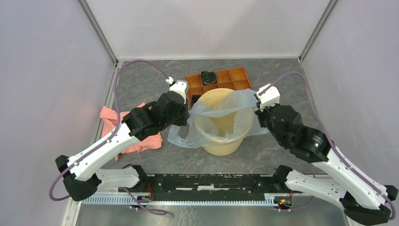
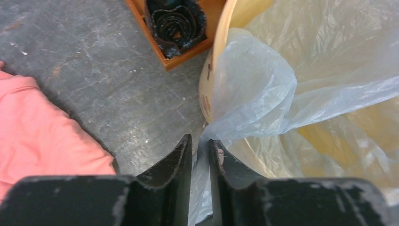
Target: Put the trash bags into the trash bin
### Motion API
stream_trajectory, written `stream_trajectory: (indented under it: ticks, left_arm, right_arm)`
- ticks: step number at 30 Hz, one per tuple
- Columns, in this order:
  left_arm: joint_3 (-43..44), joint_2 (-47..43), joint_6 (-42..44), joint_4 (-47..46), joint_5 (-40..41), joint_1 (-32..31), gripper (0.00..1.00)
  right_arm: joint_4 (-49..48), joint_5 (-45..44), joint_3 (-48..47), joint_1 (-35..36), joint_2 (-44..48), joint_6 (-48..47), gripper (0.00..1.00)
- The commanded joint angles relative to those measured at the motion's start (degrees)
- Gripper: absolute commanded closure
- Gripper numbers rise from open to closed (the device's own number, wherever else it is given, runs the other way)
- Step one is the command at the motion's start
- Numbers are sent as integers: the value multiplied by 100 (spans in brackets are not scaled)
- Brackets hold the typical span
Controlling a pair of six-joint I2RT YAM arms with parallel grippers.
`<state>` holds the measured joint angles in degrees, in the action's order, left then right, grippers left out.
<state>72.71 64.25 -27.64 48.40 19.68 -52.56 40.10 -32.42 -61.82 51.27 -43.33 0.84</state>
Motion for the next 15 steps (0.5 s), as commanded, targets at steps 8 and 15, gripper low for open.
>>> stream_trajectory:
  ticks: [8,15]
  left_arm:
    - [255,150,-10,-585,-305,1005,86]
    - [-5,177,79,-1237,-1554,1847,91]
  right_arm:
    - [-696,-105,-728,-790,-1271,-261,90]
    - [-770,1288,-1025,-1715,-1773,-443,85]
